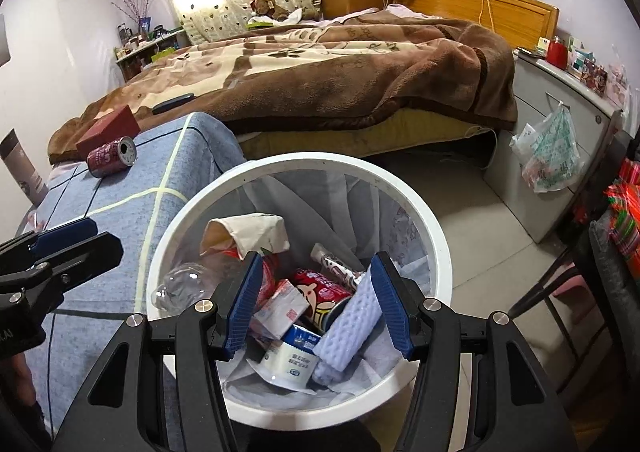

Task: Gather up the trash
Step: 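Open both grippers over the wastebasket to drop tissue pack and foam net, then move both tools back over the table toward the plastic cup and red can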

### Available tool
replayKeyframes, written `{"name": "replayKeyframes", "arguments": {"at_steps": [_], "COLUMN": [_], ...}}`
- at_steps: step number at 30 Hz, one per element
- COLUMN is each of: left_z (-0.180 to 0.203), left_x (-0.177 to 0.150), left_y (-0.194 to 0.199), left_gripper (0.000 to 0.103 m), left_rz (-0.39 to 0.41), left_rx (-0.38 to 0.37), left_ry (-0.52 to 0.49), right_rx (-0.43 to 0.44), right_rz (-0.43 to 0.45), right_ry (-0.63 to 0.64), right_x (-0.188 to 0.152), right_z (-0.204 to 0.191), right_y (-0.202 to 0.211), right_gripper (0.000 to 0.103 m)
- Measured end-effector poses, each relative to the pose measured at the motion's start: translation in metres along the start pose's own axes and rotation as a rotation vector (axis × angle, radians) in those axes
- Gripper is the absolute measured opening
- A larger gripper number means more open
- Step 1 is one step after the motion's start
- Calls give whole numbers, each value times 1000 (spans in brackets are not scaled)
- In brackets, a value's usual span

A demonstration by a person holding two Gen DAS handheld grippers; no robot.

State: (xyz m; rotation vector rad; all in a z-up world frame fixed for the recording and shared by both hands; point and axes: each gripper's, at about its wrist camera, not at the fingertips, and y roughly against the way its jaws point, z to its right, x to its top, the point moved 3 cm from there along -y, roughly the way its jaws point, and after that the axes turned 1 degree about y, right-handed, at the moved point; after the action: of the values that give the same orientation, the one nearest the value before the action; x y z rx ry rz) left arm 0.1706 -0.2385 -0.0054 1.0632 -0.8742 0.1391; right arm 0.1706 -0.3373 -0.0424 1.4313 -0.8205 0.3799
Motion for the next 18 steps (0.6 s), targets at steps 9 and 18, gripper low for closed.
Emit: {"name": "replayKeyframes", "arguments": {"at_steps": [9, 18], "left_z": [-40, -98], "left_x": [-9, -18], "left_y": [30, 62], "left_gripper": [64, 64], "left_rz": [53, 90], "left_rx": [79, 182], "left_ry": [53, 140], "right_rx": [49, 124], "right_rz": [34, 59], "right_ry": [24, 99], "right_x": [6, 13], "right_z": [-23, -65], "right_y": [6, 7], "right_gripper": [58, 58]}}
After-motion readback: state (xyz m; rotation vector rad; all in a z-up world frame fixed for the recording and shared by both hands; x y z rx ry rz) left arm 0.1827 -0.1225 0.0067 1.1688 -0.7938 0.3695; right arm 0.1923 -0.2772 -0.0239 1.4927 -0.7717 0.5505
